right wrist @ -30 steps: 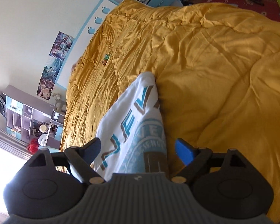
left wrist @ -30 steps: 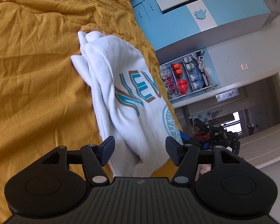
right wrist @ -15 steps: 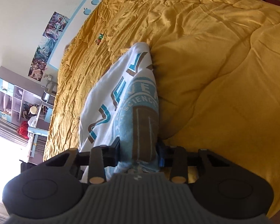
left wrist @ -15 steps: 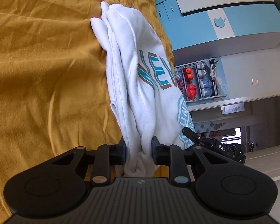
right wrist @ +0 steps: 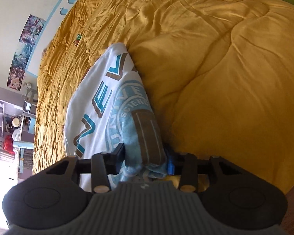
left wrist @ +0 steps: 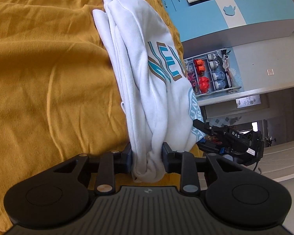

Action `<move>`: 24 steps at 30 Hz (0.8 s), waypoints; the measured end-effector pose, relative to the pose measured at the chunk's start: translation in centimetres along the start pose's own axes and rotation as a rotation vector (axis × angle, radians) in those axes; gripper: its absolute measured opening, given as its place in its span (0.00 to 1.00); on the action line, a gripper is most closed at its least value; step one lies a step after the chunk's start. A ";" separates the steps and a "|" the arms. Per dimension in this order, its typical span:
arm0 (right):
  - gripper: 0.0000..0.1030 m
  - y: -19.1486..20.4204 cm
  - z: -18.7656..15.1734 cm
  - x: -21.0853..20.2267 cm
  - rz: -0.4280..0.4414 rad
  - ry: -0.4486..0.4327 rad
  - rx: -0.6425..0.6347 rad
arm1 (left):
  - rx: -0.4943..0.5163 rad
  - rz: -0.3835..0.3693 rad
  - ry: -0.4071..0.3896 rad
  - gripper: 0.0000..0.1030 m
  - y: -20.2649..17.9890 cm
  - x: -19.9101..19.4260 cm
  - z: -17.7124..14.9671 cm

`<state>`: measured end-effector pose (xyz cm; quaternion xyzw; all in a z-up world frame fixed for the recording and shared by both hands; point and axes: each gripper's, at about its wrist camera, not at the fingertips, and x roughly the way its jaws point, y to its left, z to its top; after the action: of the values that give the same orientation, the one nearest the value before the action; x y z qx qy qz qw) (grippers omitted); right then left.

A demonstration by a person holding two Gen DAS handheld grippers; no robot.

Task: Fold small clothes

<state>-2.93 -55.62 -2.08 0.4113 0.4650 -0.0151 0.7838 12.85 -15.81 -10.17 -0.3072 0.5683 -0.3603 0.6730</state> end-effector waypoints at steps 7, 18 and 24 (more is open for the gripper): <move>0.79 5.2 -4.8 -5.4 -0.278 -0.270 -0.250 | 0.329 0.295 -0.120 0.68 -4.9 -4.6 -4.3; 0.79 15.5 -19.8 -6.4 -0.466 -0.338 -0.421 | 0.581 0.604 -0.360 0.77 -11.4 -9.9 -9.9; 0.79 18.3 -25.7 -3.2 -0.455 -0.239 -0.520 | 0.569 0.636 -0.391 0.69 -13.3 -9.9 -11.5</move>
<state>-15.69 -27.74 5.98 0.0797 0.4381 -0.1183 0.8875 -1.22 -14.91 4.24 0.0168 0.3754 -0.2131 0.9019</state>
